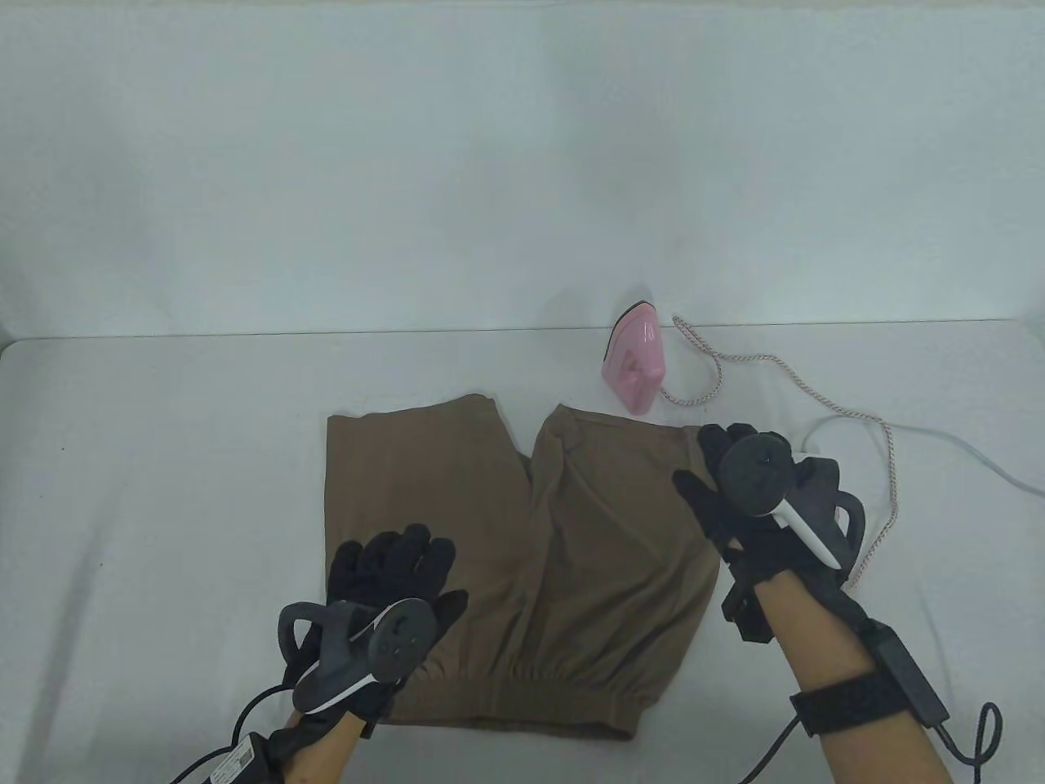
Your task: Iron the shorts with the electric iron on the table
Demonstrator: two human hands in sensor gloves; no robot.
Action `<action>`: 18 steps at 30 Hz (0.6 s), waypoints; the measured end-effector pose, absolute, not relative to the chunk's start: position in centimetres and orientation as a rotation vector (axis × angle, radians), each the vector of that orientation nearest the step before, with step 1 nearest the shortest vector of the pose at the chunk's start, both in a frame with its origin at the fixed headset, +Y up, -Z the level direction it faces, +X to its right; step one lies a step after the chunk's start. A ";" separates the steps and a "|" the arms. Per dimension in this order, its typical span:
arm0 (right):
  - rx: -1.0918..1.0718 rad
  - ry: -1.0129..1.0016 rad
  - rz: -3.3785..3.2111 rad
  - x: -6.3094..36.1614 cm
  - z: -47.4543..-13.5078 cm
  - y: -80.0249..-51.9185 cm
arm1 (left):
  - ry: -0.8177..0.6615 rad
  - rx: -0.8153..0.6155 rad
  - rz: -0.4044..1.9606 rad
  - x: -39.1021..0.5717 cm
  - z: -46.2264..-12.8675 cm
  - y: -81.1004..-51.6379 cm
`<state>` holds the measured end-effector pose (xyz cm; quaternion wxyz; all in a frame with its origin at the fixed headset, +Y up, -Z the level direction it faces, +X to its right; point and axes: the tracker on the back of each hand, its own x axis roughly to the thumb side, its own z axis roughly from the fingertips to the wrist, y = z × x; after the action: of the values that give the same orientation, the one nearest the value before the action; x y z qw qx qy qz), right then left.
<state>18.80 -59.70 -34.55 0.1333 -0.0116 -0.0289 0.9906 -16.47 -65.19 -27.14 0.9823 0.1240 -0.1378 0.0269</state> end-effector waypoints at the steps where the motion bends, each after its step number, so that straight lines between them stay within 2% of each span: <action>1: 0.005 -0.101 2.868 18.1 -33.9 -60.0 | -0.271 0.258 0.048 -16.3 -27.1 -65.2; 10: 0.228 -0.205 2.877 11.7 -29.9 -64.2 | -0.247 0.296 -0.001 -15.5 -27.1 -66.2; 18: 0.382 -0.349 2.979 8.5 -29.0 -66.9 | -0.241 0.323 -0.032 -15.5 -26.8 -66.2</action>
<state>8.49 -66.91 -29.01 0.0591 0.1262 -0.1153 0.9835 -15.48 -66.22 -26.79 0.9796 0.1604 -0.1197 -0.0157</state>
